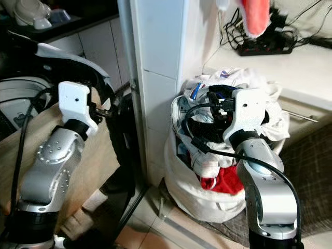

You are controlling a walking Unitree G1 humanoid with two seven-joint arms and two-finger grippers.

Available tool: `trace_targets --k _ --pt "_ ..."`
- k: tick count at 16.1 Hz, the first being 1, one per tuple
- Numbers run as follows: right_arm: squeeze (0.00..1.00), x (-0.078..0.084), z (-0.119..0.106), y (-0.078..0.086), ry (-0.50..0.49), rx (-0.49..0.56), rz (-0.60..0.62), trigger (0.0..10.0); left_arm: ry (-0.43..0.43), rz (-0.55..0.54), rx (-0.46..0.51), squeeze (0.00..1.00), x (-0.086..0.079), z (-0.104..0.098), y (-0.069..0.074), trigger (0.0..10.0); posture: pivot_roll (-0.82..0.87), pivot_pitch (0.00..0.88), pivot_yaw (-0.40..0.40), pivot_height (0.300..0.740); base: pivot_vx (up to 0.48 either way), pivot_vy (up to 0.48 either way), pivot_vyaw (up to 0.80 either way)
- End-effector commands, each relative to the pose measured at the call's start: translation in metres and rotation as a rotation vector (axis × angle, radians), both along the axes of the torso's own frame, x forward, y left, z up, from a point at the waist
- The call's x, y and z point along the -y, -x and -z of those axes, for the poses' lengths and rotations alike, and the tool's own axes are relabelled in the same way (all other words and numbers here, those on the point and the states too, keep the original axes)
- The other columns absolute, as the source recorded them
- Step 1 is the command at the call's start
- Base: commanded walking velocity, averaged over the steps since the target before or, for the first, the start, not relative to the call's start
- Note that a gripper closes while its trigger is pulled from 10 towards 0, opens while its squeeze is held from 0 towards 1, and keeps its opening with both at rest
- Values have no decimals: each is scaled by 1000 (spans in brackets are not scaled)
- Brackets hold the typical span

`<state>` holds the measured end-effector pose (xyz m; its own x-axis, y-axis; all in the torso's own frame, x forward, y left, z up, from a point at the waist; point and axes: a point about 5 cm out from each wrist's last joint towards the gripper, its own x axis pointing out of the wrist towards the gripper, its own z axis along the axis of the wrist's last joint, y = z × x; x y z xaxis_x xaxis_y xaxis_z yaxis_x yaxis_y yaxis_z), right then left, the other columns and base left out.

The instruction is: Clothes washing

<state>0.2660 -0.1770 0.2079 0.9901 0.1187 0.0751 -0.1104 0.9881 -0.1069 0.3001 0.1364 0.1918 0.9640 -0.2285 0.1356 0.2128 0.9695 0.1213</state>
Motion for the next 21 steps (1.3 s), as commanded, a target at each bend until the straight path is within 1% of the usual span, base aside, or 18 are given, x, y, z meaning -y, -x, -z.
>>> trace_targets --k 1,3,4,5,6,7,8,9,10,11,12,13,14,15,18,19,20,21 --pt "0 4 -6 -1 0 15 4 10000 -4 17 10 0 1 -3 1 10000 -59 0 15 740 0 0 0" --pt "0 6 -9 -3 8 19 0 10000 -4 21 5 0 1 -3 1 10000 -54 0 15 740 0 0 0" --pt "0 6 -10 -3 7 -3 -60 10000 -5 26 0 0 2 -3 1 10000 -50 0 14 740 0 0 0" --pt "0 3 -11 -2 12 -30 -164 10000 -13 34 -4 0 2 -3 0 10000 -49 0 15 740 0 0 0" --pt "0 7 -8 -1 39 -96 -193 10000 -23 47 -8 0 2 -3 0 10000 -49 0 17 740 0 0 0" --pt "0 15 -2 1 135 -185 -227 10000 -29 114 -12 0 6 -3 3 10000 -49 0 18 740 0 0 0" --pt "1000 27 -5 1 184 -203 -230 10000 -51 209 -26 0 12 -2 6 10000 -53 0 23 740 0 0 0" --pt "1000 36 -11 0 178 -198 -218 10000 -74 284 -40 0 17 -1 9 10000 -54 0 23 740 0 0 0" --pt "1000 44 -17 -1 200 -208 -214 10000 -86 345 -56 0 20 0 12 10000 -58 0 26 740 0 0 0" --pt "1000 49 -20 0 232 -232 -225 10000 -111 371 -66 0 21 0 13 10000 -58 0 27 740 0 0 0" --pt "1000 56 -24 0 299 -240 -194 10000 -122 367 -65 0 20 0 12 10000 -61 0 30 740 0 0 0" --pt "1000 69 -30 -5 340 -205 -99 10000 -112 356 -60 0 19 -1 10 10000 -64 0 32 740 0 0 0" --pt "1000 79 -33 -10 333 -181 -29 10000 -105 356 -60 0 20 -2 9 10000 -66 0 35 740 0 0 0" --pt "1000 85 -33 -15 329 -174 -6 10000 -95 385 -61 0 23 -4 10 10000 -64 0 36 740 0 0 0" --pt "1000 95 -24 -27 320 -214 -33 10000 -29 493 -87 0 32 -9 16 10000 -69 0 45 740 0 0 0" --pt "1000 98 -20 -38 260 -221 -62 10000 -20 508 -90 0 33 -10 16 10000 -75 0 61 740 0 0 0" --pt "1000 101 -16 -50 230 -216 -83 10000 -30 501 -85 0 33 -11 13 10000 -78 0 67 740 0 0 0" --pt "1000 103 -14 -54 224 -218 -79 10000 -32 501 -84 0 33 -11 13 10000 -78 0 69 740 0 0 0"
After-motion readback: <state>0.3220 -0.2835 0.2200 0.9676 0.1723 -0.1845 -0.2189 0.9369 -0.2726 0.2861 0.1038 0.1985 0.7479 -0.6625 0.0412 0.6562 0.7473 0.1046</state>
